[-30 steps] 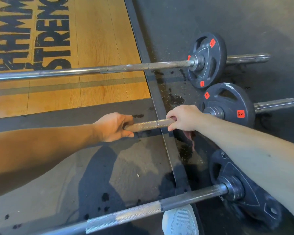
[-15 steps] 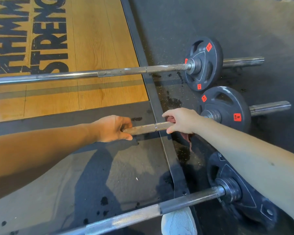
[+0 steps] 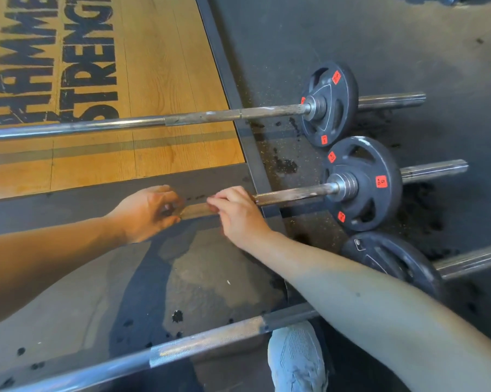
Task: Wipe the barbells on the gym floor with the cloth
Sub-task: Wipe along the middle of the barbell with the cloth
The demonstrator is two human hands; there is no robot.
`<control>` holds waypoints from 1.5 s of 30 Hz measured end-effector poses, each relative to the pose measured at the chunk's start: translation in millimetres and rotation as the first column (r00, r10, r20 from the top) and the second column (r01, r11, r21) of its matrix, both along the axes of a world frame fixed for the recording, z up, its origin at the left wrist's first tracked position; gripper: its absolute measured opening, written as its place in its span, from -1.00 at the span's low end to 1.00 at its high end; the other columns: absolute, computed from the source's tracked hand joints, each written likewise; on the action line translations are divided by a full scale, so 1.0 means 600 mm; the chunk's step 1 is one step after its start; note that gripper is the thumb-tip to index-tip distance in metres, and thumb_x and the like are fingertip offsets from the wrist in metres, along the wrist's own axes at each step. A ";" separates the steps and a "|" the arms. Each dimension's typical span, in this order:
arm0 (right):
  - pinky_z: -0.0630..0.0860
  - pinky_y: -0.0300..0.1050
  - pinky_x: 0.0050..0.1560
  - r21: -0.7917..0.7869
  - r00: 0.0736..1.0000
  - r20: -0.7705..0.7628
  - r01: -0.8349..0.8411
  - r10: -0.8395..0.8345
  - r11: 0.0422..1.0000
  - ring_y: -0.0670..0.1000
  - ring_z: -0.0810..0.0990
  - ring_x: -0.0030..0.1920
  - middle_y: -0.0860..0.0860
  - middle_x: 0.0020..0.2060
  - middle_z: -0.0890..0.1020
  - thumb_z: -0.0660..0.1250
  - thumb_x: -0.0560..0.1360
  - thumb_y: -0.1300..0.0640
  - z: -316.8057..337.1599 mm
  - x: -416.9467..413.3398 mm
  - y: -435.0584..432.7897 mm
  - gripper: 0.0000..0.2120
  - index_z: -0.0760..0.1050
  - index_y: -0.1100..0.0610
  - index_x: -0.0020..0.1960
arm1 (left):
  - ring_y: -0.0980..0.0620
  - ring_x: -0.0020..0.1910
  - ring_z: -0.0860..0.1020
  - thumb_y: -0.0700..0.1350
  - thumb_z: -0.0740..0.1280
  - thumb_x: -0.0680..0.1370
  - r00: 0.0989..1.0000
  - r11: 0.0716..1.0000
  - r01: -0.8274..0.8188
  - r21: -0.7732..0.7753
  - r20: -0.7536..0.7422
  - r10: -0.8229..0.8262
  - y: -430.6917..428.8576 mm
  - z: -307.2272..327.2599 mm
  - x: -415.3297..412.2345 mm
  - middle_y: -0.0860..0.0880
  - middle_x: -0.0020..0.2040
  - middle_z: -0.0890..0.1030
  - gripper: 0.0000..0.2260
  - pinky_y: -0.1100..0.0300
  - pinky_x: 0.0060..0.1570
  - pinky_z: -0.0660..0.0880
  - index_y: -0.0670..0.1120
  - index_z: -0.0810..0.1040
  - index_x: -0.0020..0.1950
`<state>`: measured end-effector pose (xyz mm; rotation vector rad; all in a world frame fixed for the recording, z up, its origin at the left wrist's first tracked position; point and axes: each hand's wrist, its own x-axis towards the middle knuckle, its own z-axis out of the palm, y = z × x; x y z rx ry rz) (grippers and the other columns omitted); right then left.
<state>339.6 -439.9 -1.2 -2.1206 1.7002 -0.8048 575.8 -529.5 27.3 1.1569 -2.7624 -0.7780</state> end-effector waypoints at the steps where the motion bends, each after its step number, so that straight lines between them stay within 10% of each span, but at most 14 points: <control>1: 0.48 -0.02 0.15 -0.007 0.999 -0.023 -0.033 0.033 0.999 0.19 0.51 0.12 0.16 0.06 0.65 0.31 0.52 0.41 -0.005 -0.032 0.005 -0.72 0.67 0.28 0.17 | -0.01 -0.02 0.58 -0.12 0.51 0.49 1.000 1.000 0.008 -0.025 -0.016 -0.009 0.003 0.000 0.006 0.05 0.03 0.57 -0.78 0.00 0.01 0.60 0.00 0.65 0.12; 8: 0.41 -0.40 0.20 0.107 0.849 -0.068 0.529 -0.524 0.842 -0.21 0.45 0.10 0.09 0.12 0.58 0.38 0.56 0.36 -0.003 -0.259 0.061 -0.81 0.69 0.20 0.11 | -0.14 -0.02 0.60 -0.18 0.50 0.52 0.998 0.989 0.027 -0.144 -0.052 -0.035 0.008 0.002 0.020 -0.05 0.03 0.63 -0.81 -0.02 -0.04 0.60 -0.05 0.71 0.12; 11: 0.48 0.01 0.21 0.025 0.776 -0.075 0.630 -0.627 0.776 0.07 0.48 0.10 0.09 0.02 0.64 0.34 0.54 0.38 0.011 -0.216 0.052 -0.80 0.70 0.21 0.05 | -0.11 0.02 0.59 -0.14 0.47 0.54 0.999 0.990 0.015 -0.137 -0.046 -0.021 0.011 0.002 0.016 -0.02 0.06 0.61 -0.79 -0.03 -0.01 0.60 -0.02 0.69 0.17; 22: 0.42 0.00 0.24 0.413 0.993 -0.116 0.032 0.017 0.910 -0.06 0.47 -0.01 -0.08 0.07 0.59 0.18 0.70 0.14 0.078 0.032 -0.034 -0.73 0.66 -0.05 0.06 | -0.07 0.06 0.59 -0.11 0.50 0.51 0.996 0.990 -0.091 -0.109 0.005 0.093 0.027 0.026 0.063 -0.03 0.10 0.61 -0.79 0.03 0.07 0.58 -0.05 0.70 0.14; 27: 0.68 0.07 -0.37 0.597 0.969 -0.184 0.244 -0.166 0.765 0.13 0.68 -0.33 0.04 -0.10 0.59 0.25 0.66 0.24 0.093 -0.025 -0.043 -0.76 0.58 -0.08 0.07 | -0.06 0.01 0.58 -0.09 0.53 0.49 0.989 0.984 -0.143 -0.107 0.010 0.145 0.022 0.027 0.130 -0.02 0.05 0.60 -0.80 0.00 0.01 0.58 -0.03 0.69 0.10; 30: 0.68 0.13 -0.09 0.505 0.916 -0.389 0.301 -0.098 0.809 0.12 0.66 -0.16 0.03 -0.02 0.64 0.29 0.64 0.22 0.089 0.026 -0.068 -0.76 0.57 -0.12 0.09 | -0.03 0.00 0.55 -0.03 0.52 0.51 0.985 0.978 -0.171 -0.117 0.016 0.174 0.017 0.028 0.164 0.01 0.06 0.59 -0.82 0.00 0.01 0.58 0.00 0.69 0.09; 34: 0.58 0.01 0.02 0.483 0.962 -0.270 0.112 0.026 0.869 0.11 0.59 0.00 0.00 0.01 0.64 0.27 0.65 0.20 0.080 0.181 -0.091 -0.79 0.61 -0.04 0.13 | -0.02 -0.03 0.56 -0.02 0.53 0.49 0.988 0.980 -0.152 -0.128 0.017 0.156 0.015 0.022 0.182 0.03 0.01 0.60 -0.85 0.02 -0.03 0.59 0.01 0.70 0.03; 39: 0.67 0.02 -0.14 0.512 0.996 -0.006 -0.074 0.090 0.856 0.00 0.67 -0.28 -0.02 -0.05 0.69 0.21 0.67 0.19 0.083 0.170 -0.071 -0.75 0.66 -0.02 0.13 | -0.04 -0.03 0.57 -0.06 0.50 0.51 0.986 0.981 -0.165 -0.106 -0.006 0.165 0.015 0.018 0.188 0.00 -0.02 0.61 -0.89 0.01 -0.01 0.57 -0.02 0.70 0.01; 45: 0.67 0.13 -0.19 0.432 0.997 -0.060 -0.017 0.047 0.902 -0.05 0.58 -0.35 0.08 0.13 0.65 0.20 0.65 0.36 0.056 0.026 -0.032 -0.67 0.66 0.11 0.21 | -0.07 -0.01 0.57 -0.15 0.49 0.50 0.988 0.979 -0.154 -0.130 -0.009 0.154 0.016 0.014 0.213 -0.03 0.02 0.63 -0.87 0.02 0.03 0.56 -0.03 0.71 0.04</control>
